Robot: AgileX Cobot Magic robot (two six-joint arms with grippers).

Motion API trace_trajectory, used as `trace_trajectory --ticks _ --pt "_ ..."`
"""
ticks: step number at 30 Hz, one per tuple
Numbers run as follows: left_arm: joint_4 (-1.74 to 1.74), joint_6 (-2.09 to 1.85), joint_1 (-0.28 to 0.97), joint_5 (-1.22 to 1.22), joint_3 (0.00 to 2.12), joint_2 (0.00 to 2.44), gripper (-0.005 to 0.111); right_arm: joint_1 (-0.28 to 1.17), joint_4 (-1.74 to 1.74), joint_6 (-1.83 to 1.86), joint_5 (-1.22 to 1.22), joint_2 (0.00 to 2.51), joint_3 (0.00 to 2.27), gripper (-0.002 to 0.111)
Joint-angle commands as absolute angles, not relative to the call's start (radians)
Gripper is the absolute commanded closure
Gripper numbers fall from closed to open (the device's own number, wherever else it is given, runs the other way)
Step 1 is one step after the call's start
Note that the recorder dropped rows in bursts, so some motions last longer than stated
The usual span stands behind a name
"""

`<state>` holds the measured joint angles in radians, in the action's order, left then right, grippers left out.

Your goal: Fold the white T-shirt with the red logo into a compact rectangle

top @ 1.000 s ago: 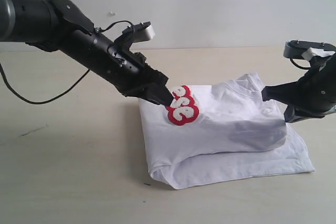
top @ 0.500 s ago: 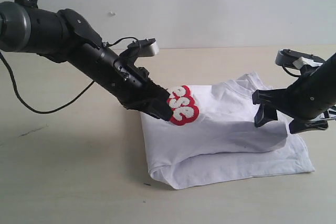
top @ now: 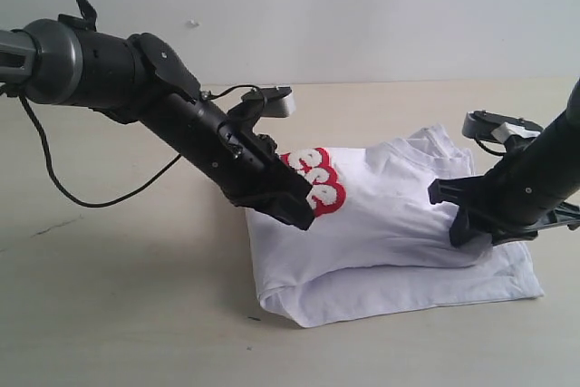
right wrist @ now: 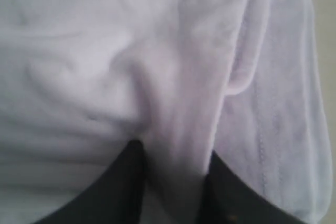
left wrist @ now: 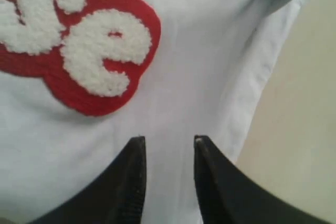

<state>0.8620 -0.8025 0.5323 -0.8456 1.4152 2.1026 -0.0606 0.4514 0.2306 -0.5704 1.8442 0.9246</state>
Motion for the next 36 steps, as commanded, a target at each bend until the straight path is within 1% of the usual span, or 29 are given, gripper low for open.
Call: trace_trajectory --ticks 1,7,16,19,23,29,36 --pt "0.832 -0.803 0.536 -0.843 1.422 2.107 0.074 -0.064 0.493 0.317 -0.558 1.821 0.923 0.107" --pt "0.819 -0.803 0.536 -0.874 1.422 2.107 0.074 -0.064 0.495 0.368 -0.608 1.737 0.923 0.108" --pt "0.713 -0.764 0.536 -0.932 1.422 2.107 0.074 -0.064 0.477 0.425 -0.757 1.582 0.900 0.108" --pt "0.713 -0.762 0.536 -0.940 1.422 2.107 0.074 -0.064 0.463 0.423 -0.772 1.576 0.839 0.108" --pt "0.715 -0.762 0.536 -0.945 1.422 2.107 0.074 -0.064 0.463 0.417 -0.725 1.573 0.793 0.108" --pt "0.762 -0.779 0.541 -0.944 1.422 2.109 0.074 -0.064 0.416 0.415 -0.830 1.583 0.776 0.108" --pt "0.741 -0.782 0.569 -1.039 1.422 2.165 0.074 -0.064 0.349 0.378 -0.886 1.652 0.772 0.108"
